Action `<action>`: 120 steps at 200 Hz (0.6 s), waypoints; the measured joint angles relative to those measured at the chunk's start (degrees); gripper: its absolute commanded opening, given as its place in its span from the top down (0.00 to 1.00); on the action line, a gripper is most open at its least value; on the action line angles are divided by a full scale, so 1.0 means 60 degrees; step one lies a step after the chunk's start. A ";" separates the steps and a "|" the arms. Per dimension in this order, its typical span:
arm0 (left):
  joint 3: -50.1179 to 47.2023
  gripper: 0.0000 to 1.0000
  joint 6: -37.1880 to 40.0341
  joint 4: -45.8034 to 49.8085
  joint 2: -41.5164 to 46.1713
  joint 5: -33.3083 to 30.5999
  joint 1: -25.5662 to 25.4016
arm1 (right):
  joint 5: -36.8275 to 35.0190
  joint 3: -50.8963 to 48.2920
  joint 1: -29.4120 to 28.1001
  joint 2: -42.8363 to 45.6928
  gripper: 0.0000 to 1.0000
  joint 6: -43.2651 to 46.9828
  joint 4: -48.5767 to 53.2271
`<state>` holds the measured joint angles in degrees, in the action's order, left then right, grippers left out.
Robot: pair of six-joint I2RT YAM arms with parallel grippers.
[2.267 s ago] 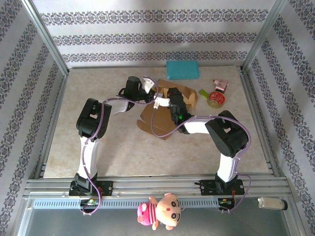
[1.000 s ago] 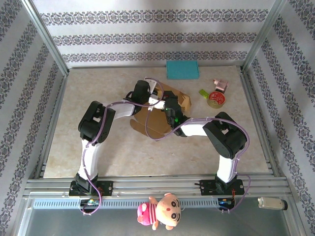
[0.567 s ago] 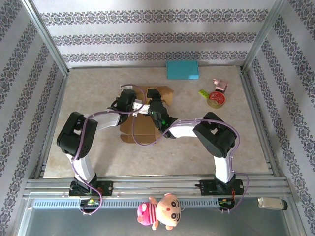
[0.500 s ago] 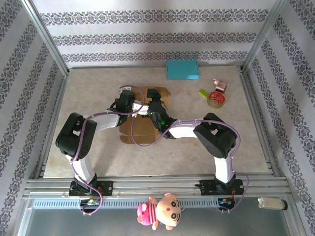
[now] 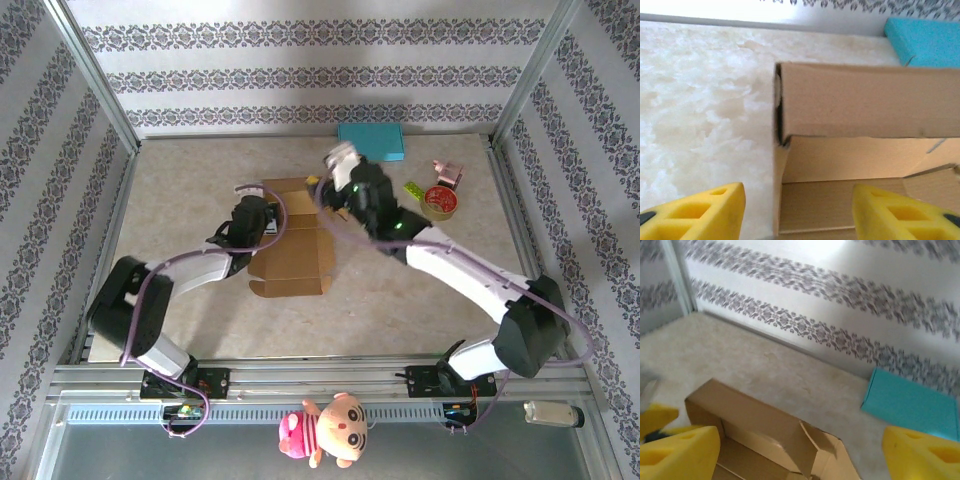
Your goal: Fold the paper box
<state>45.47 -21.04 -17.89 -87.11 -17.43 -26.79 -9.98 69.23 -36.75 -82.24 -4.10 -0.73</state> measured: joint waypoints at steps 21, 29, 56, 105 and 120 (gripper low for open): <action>-0.0015 0.42 -0.0583 0.0954 0.1359 0.0178 -0.0011 | 0.1257 0.0965 0.1104 -0.0124 0.28 -0.2404 0.1716; 0.0244 0.42 -0.0805 0.1621 0.1785 0.0317 0.0062 | 0.1647 0.1326 0.1359 -0.0306 0.28 -0.3031 0.2277; 0.2415 0.39 -0.1402 0.3701 0.1687 0.1956 0.1126 | 0.2728 0.2535 0.1537 -0.1504 0.28 -0.4426 0.3555; 0.4543 0.28 -0.2703 0.4521 -0.0663 0.6404 0.3297 | 0.4073 0.3865 0.1537 -0.3850 0.34 -0.5803 0.4539; 0.4444 0.30 -0.3020 0.4557 -0.1275 0.7144 0.3271 | 0.4182 0.4258 0.1519 -0.4364 0.35 -0.5920 0.4707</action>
<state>72.14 -39.16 9.45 -94.76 25.43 -7.16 15.11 94.78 -27.64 -108.42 -39.62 27.51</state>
